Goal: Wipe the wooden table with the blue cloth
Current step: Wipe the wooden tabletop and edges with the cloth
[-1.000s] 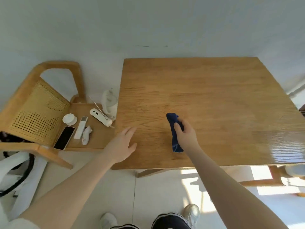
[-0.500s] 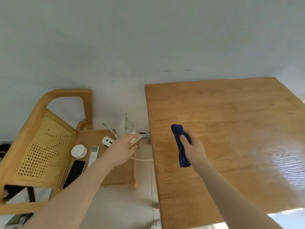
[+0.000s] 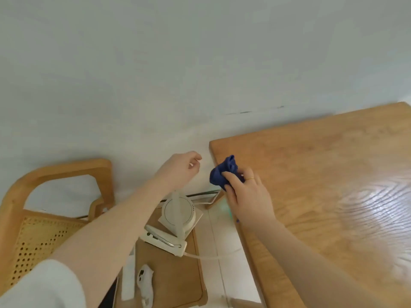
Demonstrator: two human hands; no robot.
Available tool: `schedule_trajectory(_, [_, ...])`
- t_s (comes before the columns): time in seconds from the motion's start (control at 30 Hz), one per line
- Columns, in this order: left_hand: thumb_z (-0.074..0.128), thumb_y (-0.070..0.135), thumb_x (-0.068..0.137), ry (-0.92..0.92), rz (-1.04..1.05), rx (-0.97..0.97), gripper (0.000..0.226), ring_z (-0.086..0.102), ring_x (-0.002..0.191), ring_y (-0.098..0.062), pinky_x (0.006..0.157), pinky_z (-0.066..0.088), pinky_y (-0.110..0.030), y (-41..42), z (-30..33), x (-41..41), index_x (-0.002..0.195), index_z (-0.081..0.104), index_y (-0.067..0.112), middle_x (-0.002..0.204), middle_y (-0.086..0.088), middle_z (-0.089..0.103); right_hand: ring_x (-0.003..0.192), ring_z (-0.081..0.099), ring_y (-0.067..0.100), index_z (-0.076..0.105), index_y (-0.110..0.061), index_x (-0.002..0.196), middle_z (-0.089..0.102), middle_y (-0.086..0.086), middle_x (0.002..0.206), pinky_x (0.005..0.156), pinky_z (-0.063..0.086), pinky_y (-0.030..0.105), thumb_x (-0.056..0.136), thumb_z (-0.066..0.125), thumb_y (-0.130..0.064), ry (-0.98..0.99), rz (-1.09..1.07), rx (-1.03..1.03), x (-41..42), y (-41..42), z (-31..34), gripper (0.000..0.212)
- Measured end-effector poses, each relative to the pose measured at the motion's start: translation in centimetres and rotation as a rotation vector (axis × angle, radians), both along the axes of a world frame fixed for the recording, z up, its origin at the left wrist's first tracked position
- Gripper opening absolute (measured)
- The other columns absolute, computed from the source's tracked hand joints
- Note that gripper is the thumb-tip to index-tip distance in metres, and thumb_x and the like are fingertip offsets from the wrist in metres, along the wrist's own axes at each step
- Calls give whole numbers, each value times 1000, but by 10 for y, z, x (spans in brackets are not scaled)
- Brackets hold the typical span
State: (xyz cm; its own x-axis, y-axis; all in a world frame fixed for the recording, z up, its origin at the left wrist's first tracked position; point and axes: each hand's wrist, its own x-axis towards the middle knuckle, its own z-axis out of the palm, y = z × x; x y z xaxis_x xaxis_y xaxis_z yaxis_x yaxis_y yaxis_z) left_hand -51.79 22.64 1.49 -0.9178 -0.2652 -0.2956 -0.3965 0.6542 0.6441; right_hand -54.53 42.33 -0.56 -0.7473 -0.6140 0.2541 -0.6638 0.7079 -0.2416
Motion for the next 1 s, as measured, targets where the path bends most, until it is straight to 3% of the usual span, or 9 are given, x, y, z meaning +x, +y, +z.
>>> schedule_trajectory(0.13, [46,20,95,50,-9,78,32,60,100,-15,90,45,-26,-44,-5,-18,126,54,20,118,3,62,69,57,27,67,-23,86,64,8,92,53,40,30,51,81,-20,173,93,390,-53,-78,-15,37])
schedule_trajectory(0.2, [46,20,95,59,-32,100,31,59,98,-14,89,43,-24,-60,-12,-22,125,54,19,116,3,62,87,57,26,68,-26,86,62,4,108,67,43,32,58,75,-25,198,135,612,-78,-100,-23,29])
schedule_trajectory(0.3, [48,18,95,55,-54,126,30,59,100,-12,89,42,-21,-75,-26,-23,124,55,18,115,4,62,109,48,29,72,-27,84,53,2,127,86,38,40,77,60,-34,202,131,737,-97,-110,-38,15])
schedule_trajectory(0.47, [49,17,94,25,-56,176,30,58,101,-13,93,44,-26,-78,-45,-18,123,56,17,117,3,62,104,52,31,72,-23,63,66,-1,93,96,26,45,65,66,-35,175,410,953,-62,-76,-46,13])
schedule_trajectory(0.57, [49,19,94,27,-86,204,31,58,102,-13,93,43,-25,-69,-46,-18,124,55,18,120,3,62,92,54,24,73,-25,66,67,-6,82,97,32,44,77,55,-39,78,575,1093,-52,-57,-32,25])
schedule_trajectory(0.7, [49,21,94,67,-108,207,31,57,100,-10,87,42,-21,-59,-50,-17,124,56,20,120,6,61,99,57,26,73,-25,65,68,-6,84,104,30,47,80,55,-33,224,570,904,-91,-87,-23,24])
schedule_trajectory(0.83, [49,15,93,173,-55,257,27,60,97,-11,82,42,-20,-55,-55,-14,116,61,21,113,7,63,102,59,30,72,-23,62,69,-3,86,104,29,45,77,48,-28,139,505,759,-87,-84,-26,29])
schedule_trajectory(0.93, [41,6,92,236,-128,161,39,55,113,-13,93,41,-24,-49,-59,-25,126,54,21,130,6,55,106,56,27,71,-23,68,68,-4,91,106,24,41,81,44,-30,64,611,741,-56,-42,-20,31])
schedule_trajectory(1.0, [37,1,90,226,-303,42,52,42,129,-13,103,36,-27,-39,-60,-39,137,44,23,150,7,34,108,55,25,71,-25,70,68,-6,93,107,24,39,83,45,-31,-4,704,732,-41,-18,-13,30])
